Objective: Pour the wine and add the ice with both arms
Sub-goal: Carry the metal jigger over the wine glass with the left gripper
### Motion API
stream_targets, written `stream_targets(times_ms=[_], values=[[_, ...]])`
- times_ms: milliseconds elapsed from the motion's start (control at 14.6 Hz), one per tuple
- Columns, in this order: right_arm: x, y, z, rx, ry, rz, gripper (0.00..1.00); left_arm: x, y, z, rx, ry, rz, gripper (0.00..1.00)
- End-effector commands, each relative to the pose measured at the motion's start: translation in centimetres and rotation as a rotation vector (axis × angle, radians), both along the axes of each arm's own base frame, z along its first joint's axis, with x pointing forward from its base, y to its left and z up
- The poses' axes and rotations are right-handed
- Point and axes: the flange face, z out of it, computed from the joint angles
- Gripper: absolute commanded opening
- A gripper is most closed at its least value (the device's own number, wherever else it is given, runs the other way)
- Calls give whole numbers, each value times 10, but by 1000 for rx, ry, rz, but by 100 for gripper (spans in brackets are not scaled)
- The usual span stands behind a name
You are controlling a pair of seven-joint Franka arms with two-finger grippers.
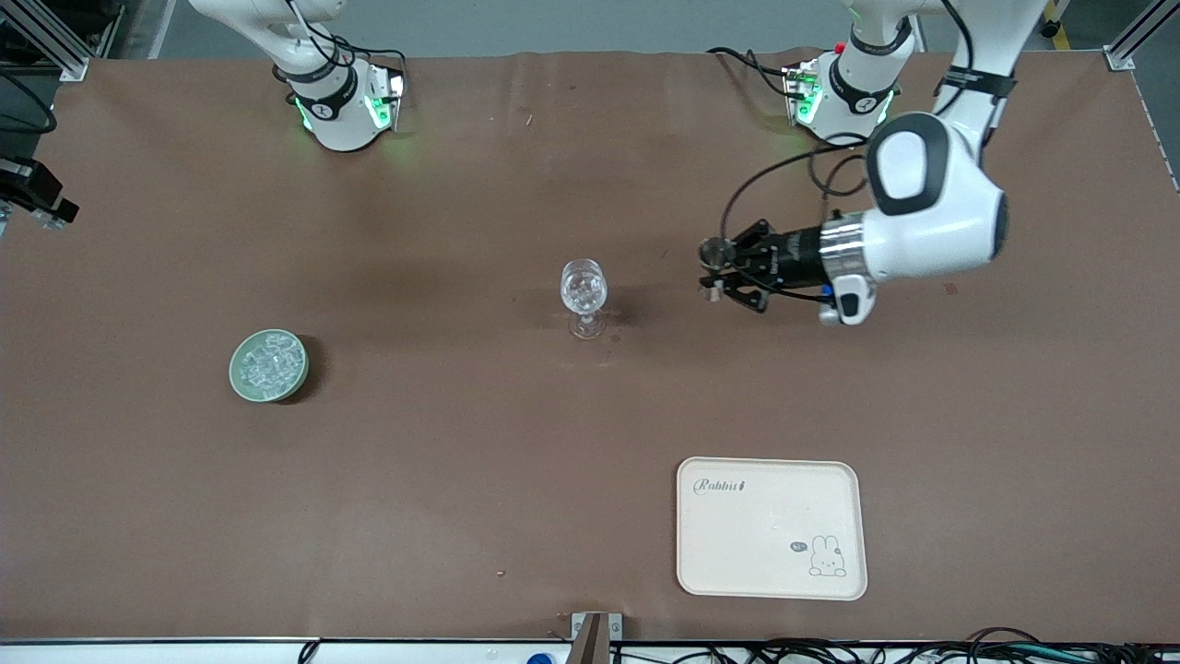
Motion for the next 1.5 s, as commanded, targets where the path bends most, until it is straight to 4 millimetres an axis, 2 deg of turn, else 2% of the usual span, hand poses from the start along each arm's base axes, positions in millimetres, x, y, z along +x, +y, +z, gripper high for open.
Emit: stream_targets(times_ms=[0,137,342,547,752,889,1231,1436], values=[[1,4,4,19,0,2,1,-12,-35,0,29,-19,19,0],[1,3,3,19,3,2,1,-23,-61,-5,67,-65,-8,0],[2,3,4,18,-1,2,1,-20,-94,-14,131,-107,-13,0],[2,3,4,20,-3,2,1,-16,-112,-18,233,-133,-52,0],[2,5,4,20,-3,5,1,-3,-135,-17,310,-155,-45,0],[2,6,4,20,-1,5,1,-14,-154,-19,386,-203,-82,0],[2,5,3,20,0,5,1,-31,-169,-25,474,-280,-178,0],[2,5,3,20,1,5,1,-36,-171,-23,532,-313,-215,0]])
